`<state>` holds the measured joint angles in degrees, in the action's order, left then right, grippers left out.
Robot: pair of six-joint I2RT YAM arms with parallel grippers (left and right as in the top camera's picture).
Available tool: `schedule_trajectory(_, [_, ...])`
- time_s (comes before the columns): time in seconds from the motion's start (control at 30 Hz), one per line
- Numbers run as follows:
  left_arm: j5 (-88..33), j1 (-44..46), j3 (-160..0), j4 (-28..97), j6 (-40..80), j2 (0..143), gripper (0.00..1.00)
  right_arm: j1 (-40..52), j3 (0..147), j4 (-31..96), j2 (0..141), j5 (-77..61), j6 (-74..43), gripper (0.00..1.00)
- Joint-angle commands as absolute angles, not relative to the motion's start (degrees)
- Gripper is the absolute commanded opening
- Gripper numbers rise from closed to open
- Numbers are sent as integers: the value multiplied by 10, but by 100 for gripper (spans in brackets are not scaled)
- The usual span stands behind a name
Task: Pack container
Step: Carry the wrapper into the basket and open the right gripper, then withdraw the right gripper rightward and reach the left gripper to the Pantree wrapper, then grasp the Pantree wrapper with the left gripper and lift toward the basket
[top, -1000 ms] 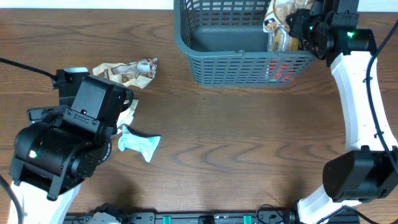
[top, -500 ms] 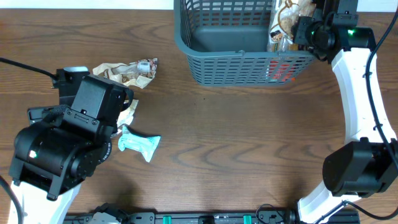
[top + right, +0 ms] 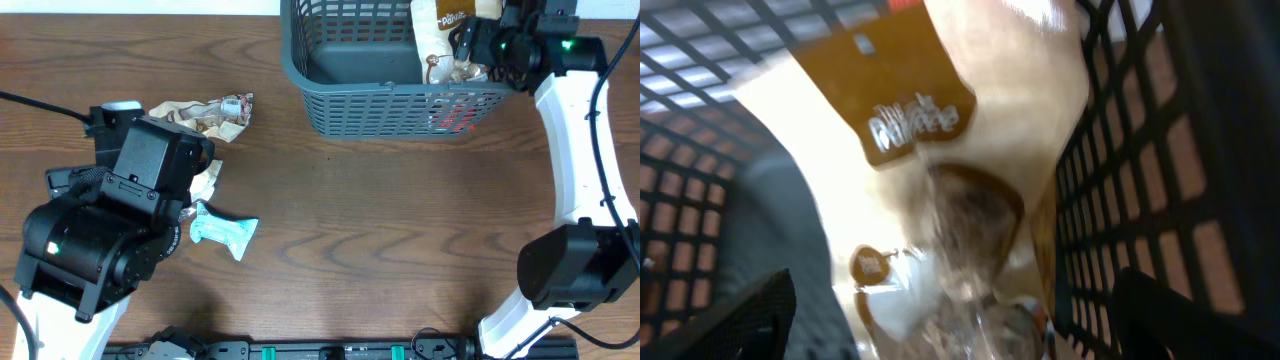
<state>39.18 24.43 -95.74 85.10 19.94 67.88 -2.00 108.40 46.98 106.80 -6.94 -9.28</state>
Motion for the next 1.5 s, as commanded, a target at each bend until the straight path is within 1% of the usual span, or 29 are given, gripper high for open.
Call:
schedule_trajectory(0.0, [395, 241, -959, 845, 211, 681, 99, -22, 1174, 491, 1068, -86, -107, 89])
schedule_trajectory(0.07, [395, 241, -959, 840, 211, 681, 99, -22, 1239, 518, 1068, -98, -108, 91])
schedule_trajectory(0.17, [395, 241, -959, 831, 211, 681, 99, -22, 1357, 566, 1068, -108, -112, 99])
schedule_trajectory(0.23, [395, 241, -959, 828, 211, 681, 100, -26, 1446, 607, 1067, -97, -117, 99])
schedule_trajectory(0.33, [395, 241, -959, 818, 211, 681, 94, -44, 1563, 684, 1066, -7, -166, 99])
schedule_trajectory(0.4, [395, 241, -959, 802, 211, 682, 94, -67, 1627, 753, 1063, 98, -231, 99])
schedule_trajectory(0.47, [395, 241, -959, 775, 211, 686, 94, -96, 1670, 828, 1058, 174, -295, 99])
schedule_trajectory(0.53, [395, 233, -959, 740, 211, 696, 94, -125, 1691, 886, 1053, 179, -329, 99])
schedule_trajectory(0.6, [395, 215, -959, 696, 228, 713, 95, -147, 1694, 927, 1048, 155, -347, 99])
schedule_trajectory(0.67, [392, 190, -959, 651, 253, 735, 95, -159, 1694, 959, 1049, 135, -347, 99])
schedule_trajectory(0.73, [356, 157, -959, 594, 256, 769, 94, -161, 1691, 973, 1050, 124, -336, 99])
schedule_trajectory(0.77, [326, 140, -959, 569, 256, 786, 95, -161, 1686, 973, 1050, 109, -319, 99])
schedule_trajectory(0.87, [193, 85, -961, 510, 256, 852, 94, -161, 1686, 973, 1050, 86, -316, 99])
schedule_trajectory(1.03, [-39, 11, -975, 504, 259, 969, 95, -161, 1686, 973, 1050, 65, -284, 99])
schedule_trajectory(1.1, [-102, -5, -975, 505, 290, 1005, 95, -161, 1686, 973, 1050, 53, -282, 99])
schedule_trajectory(1.17, [-140, -14, -975, 505, 338, 1034, 95, -161, 1686, 973, 1050, 53, -282, 99])
schedule_trajectory(1.33, [-150, -15, -975, 495, 502, 1077, 95, -161, 1686, 973, 1050, 37, -282, 99])
schedule_trajectory(1.47, [-146, -15, -975, 478, 610, 1087, 96, -161, 1686, 973, 1050, 11, -282, 99])
